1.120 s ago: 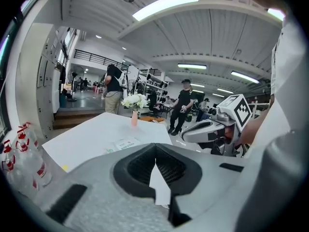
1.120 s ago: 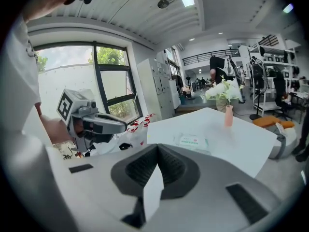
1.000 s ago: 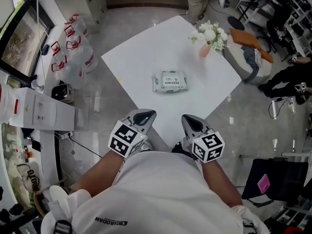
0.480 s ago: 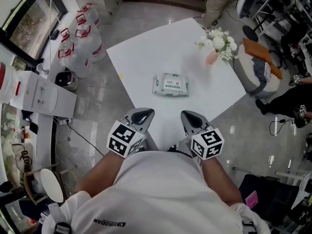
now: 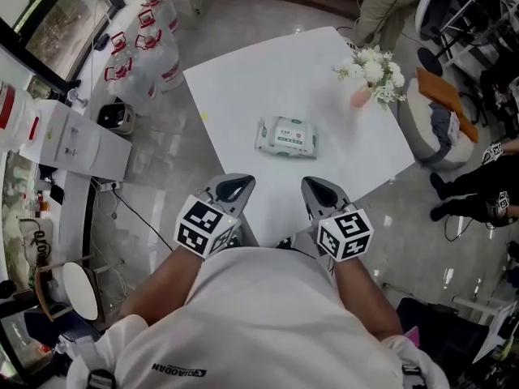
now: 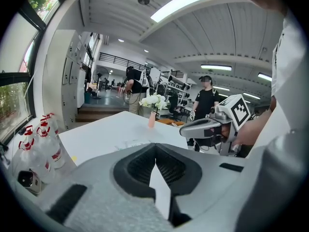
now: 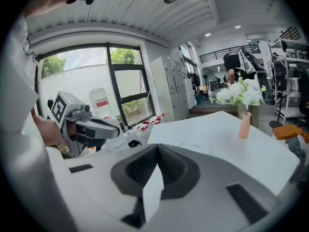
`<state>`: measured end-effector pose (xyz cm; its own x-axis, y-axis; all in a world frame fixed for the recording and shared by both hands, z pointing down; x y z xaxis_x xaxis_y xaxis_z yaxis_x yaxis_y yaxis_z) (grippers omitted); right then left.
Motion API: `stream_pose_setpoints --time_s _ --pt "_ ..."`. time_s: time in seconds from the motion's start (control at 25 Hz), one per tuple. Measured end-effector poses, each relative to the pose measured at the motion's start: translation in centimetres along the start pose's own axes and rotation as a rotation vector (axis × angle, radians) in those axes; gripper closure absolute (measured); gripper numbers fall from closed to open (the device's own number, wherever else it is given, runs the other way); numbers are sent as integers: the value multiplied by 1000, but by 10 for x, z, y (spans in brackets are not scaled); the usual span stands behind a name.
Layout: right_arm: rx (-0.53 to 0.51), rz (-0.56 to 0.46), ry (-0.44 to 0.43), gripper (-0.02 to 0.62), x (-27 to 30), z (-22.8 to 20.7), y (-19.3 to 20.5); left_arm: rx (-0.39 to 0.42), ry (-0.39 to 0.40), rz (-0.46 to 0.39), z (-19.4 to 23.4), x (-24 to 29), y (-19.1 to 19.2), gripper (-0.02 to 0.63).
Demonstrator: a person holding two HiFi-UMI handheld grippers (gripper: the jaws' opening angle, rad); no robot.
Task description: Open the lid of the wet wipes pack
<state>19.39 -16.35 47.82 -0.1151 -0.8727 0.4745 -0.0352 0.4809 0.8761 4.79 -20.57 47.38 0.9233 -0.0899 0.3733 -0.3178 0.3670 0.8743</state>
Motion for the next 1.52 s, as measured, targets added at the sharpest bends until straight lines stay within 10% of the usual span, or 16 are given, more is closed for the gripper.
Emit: stream_pose_setpoints --time_s 1.0,1.52 --pt "-79 -12 -11 534 6 2 2 6 -1 15 1 0 0 601" --pt "-322 104 65 538 102 -41 30 -49 -80 20 13 -15 17 601"
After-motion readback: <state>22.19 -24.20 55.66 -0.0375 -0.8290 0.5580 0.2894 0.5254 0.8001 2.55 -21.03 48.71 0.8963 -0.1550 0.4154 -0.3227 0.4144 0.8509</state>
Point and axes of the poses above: the fingertips, and each gripper's own axes: x forward along the fingers, z to its left, y out of its underside, the point moved 3 cm from there along -x, backward along the fingers, and after that the axes turned 15 degrees about y, right-handed, at the moved point
